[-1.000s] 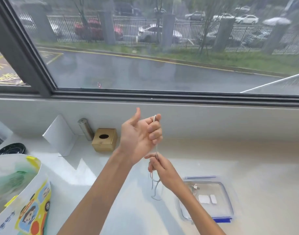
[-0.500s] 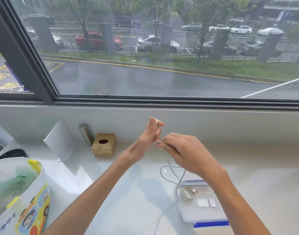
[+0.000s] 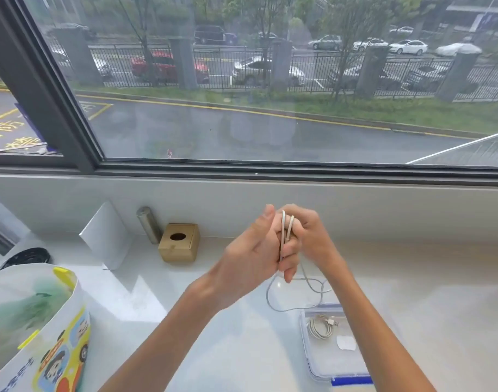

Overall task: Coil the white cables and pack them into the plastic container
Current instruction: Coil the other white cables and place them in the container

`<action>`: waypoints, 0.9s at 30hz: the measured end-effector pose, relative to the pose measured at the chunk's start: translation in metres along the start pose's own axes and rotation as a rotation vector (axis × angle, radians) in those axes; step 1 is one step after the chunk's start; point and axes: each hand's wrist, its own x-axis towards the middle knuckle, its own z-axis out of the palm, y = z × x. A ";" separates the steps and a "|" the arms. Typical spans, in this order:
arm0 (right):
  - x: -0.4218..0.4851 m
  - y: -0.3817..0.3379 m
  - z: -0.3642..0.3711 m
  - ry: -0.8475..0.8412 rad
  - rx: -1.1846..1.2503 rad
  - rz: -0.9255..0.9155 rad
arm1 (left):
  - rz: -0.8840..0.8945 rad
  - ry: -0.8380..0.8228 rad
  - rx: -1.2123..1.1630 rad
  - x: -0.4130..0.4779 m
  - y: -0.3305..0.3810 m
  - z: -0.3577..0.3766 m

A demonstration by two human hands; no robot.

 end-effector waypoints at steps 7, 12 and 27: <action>-0.025 0.055 0.055 -0.123 0.025 0.158 | -0.007 0.115 -0.327 0.010 0.021 -0.008; -0.018 0.070 0.054 -0.175 -0.245 0.005 | -0.065 0.164 -0.421 0.012 0.008 -0.025; -0.030 0.070 0.056 -0.366 0.464 0.412 | -0.082 0.170 -0.402 0.018 0.029 -0.024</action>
